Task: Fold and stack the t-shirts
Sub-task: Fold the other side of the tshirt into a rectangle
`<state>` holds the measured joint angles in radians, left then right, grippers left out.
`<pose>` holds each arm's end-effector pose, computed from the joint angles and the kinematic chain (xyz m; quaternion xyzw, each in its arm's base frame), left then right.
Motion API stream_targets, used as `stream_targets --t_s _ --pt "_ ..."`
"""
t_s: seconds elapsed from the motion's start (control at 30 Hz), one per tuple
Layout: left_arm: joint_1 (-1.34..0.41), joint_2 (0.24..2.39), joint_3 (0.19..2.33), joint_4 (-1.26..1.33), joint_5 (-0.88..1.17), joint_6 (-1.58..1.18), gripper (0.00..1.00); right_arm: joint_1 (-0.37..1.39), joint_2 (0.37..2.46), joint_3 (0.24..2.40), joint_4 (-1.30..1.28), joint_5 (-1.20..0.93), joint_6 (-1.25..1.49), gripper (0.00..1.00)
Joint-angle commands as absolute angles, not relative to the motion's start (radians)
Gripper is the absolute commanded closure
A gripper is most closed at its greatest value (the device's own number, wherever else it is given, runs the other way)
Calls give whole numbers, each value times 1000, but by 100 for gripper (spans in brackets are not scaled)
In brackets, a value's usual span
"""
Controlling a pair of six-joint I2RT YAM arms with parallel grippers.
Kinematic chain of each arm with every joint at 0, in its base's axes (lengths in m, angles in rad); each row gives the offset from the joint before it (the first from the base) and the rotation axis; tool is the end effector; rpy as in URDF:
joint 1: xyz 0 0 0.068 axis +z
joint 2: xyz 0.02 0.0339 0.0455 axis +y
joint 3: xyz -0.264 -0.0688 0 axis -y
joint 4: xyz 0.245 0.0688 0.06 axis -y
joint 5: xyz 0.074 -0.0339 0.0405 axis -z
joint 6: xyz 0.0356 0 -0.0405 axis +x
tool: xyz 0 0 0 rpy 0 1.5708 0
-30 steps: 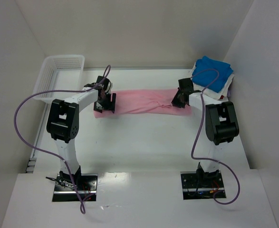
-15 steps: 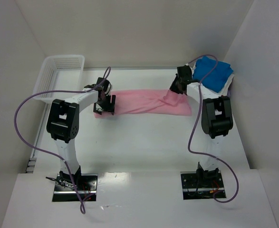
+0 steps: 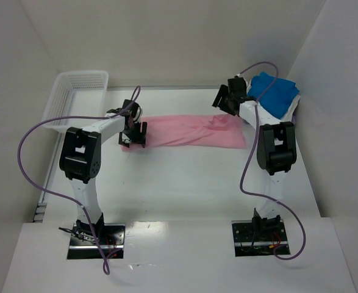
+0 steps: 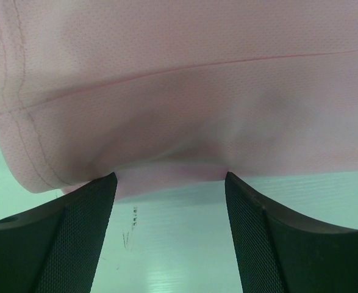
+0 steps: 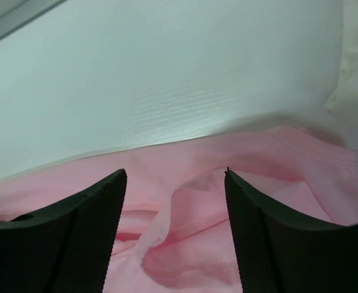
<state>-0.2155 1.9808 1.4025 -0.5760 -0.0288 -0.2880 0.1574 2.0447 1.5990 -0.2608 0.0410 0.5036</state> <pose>0.3983 -0.0861 0.1717 -0.0384 0.9775 -0.0379 0.2037 0.4652 0.0723 0.2258 0.1648 0.8928 0.1183 0.4021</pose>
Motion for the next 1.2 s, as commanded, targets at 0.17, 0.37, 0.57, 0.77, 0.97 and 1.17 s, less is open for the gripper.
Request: stream_targets --t_s 0.17,0.37,0.57,0.77,0.97,1.17 --pt "-206 1994 1484 -586 -11 -273 20 140 1749 1549 -233 14 454 59" --pt "-210 1950 1631 -631 36 -259 20 140 1664 1339 -253 -16 475 99" --pt "-253 1934 1723 -647 20 -250 18 158 1656 1213 -273 -46 487 100" --pt "-266 1980 1730 -635 68 -270 18 167 1709 1183 -277 -57 503 100" --pt "-313 2004 1723 -592 187 -270 18 167 1796 1218 -258 -37 491 100" --pt "-322 2037 1723 -601 171 -270 18 167 1899 1318 -250 -23 492 100"
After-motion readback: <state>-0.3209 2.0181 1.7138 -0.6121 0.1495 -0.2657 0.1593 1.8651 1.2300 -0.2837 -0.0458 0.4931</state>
